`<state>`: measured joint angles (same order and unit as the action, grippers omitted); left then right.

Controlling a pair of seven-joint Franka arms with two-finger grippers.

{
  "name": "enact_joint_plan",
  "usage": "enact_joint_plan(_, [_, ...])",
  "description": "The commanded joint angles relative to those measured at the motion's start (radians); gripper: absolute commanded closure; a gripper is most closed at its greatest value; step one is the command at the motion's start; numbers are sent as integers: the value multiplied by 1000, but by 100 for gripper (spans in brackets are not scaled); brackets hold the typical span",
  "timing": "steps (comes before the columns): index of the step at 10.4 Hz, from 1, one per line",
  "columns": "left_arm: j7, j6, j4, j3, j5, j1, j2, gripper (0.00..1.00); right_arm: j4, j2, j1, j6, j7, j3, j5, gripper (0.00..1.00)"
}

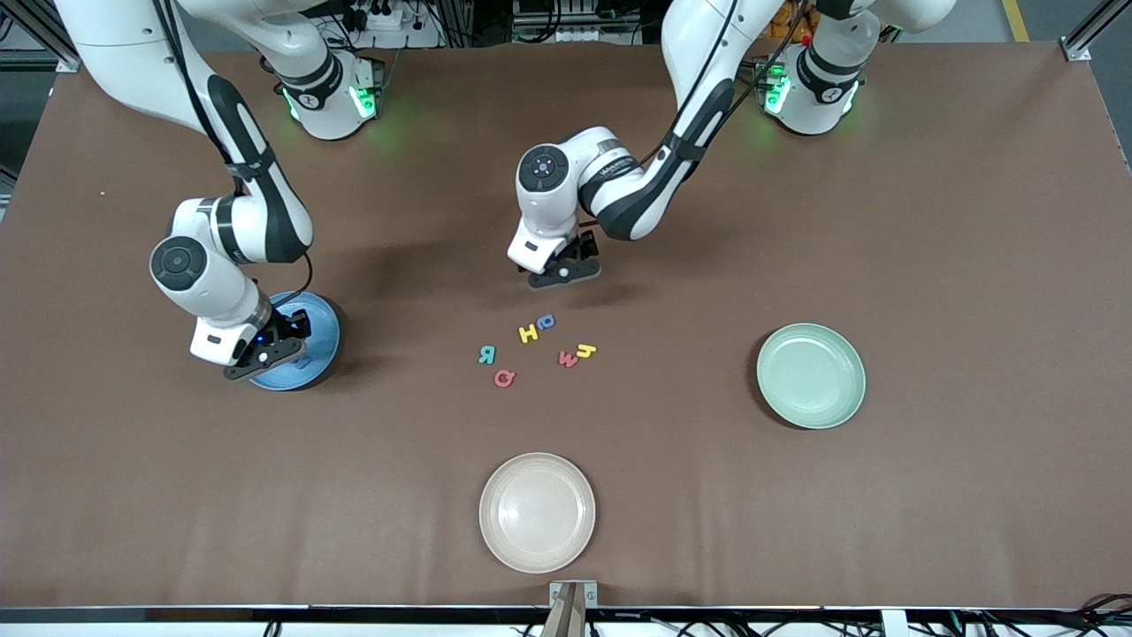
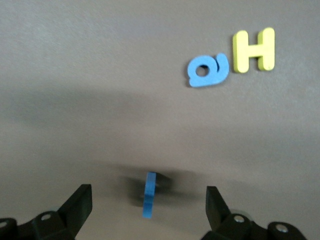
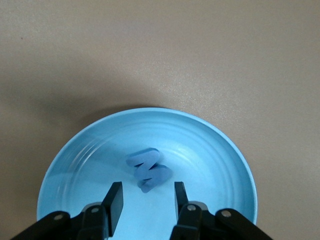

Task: Sort uppercase to blue plate, lowercase to green plate
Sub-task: 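Drop the M on the blue plate while the left gripper grasps blue m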

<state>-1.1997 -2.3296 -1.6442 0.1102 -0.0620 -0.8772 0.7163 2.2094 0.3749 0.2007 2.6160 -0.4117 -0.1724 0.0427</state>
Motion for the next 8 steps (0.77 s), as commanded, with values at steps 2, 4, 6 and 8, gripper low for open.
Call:
enact_joint_plan(2, [71,-20,9,13,-18,-2,48,0,18,-31,-4,-4,-3,7,-27,50])
enact_joint_plan(4, [83,-20,6,13,-16,-2,46,7,10,-36,22,-10,7,5,-121,51])
enact_joint_plan(6, [80,-19,6,14,-13,1,40,100,1,-36,34,-11,26,5,-162,51])
enact_joint_plan(8, [71,-19,6,14,-12,0,37,100,-8,-34,40,-24,39,7,-164,54])
